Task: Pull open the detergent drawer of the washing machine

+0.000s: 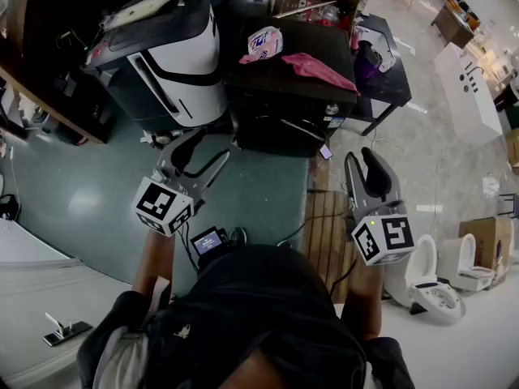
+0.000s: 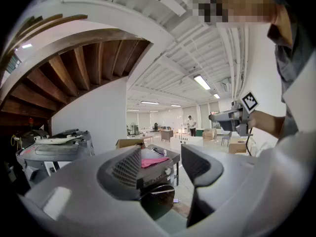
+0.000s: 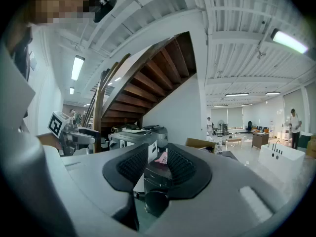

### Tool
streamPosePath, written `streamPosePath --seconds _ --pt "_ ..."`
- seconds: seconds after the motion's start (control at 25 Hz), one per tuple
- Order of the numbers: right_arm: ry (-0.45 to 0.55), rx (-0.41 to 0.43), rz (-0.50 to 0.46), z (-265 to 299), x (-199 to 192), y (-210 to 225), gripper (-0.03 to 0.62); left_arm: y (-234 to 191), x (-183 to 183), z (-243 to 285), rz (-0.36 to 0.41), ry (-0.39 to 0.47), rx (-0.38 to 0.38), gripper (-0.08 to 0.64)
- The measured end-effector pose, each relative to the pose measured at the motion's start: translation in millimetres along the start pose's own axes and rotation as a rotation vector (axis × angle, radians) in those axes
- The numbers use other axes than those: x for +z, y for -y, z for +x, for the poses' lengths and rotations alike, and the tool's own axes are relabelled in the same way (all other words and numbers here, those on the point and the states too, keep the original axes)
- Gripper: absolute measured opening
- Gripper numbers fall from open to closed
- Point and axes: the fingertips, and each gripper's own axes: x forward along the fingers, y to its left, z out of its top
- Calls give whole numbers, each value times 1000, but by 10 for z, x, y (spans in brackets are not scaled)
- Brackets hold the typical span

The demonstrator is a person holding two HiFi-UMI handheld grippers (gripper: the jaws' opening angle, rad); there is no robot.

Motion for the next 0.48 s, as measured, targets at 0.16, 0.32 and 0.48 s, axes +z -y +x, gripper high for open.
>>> streamPosePath --seconds 0.16,0.32,0.48 --pt "-1 3 -2 -16 5 32 118 30 10 34 0 1 1 305" --pt "-3 1 -3 -1 5 60 118 26 13 65 0 1 -1 305" --pt "-3 -1 -3 -3 -1 64 118 31 3 75 0 0 -5 305"
